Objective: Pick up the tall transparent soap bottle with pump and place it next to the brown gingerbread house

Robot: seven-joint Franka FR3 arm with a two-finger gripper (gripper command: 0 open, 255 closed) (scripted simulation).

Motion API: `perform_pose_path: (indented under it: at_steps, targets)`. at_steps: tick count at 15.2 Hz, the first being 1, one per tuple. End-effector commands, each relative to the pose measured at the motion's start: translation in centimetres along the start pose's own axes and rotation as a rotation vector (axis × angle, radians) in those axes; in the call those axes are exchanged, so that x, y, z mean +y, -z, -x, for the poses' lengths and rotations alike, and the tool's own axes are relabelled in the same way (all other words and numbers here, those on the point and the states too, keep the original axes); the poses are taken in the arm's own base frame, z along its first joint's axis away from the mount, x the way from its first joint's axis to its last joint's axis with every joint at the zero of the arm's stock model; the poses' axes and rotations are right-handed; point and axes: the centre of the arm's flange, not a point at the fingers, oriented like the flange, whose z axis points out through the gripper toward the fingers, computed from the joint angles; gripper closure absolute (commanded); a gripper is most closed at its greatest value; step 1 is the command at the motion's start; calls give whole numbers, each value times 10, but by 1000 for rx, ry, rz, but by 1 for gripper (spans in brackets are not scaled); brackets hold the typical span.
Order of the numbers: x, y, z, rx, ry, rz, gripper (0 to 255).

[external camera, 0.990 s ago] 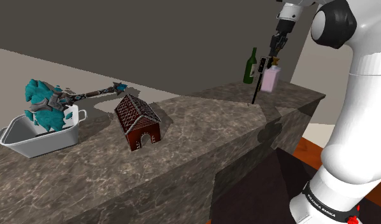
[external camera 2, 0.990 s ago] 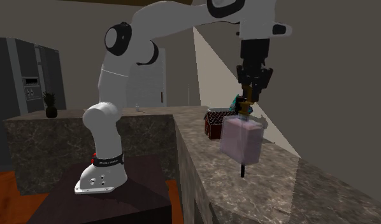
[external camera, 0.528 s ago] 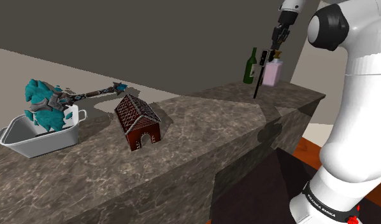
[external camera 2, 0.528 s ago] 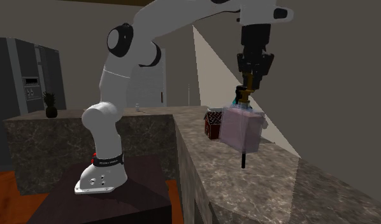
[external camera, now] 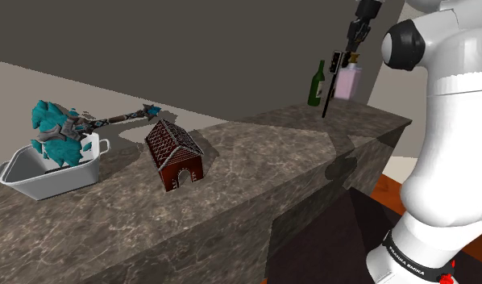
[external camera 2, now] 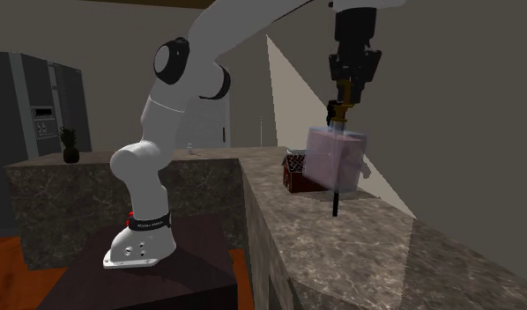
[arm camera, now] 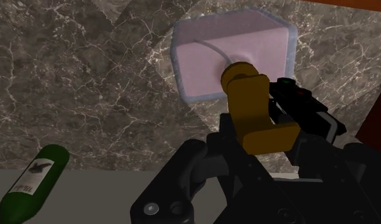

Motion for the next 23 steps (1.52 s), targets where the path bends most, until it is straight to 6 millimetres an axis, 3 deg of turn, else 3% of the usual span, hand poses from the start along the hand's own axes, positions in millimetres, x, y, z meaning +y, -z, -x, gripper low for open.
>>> perform_pose_path:
  at_steps: [1, 23]
  targets:
    - [-2, 7, 0, 0, 1, -1, 255]
    - [-279, -22, -83, 0, 1, -1, 255]
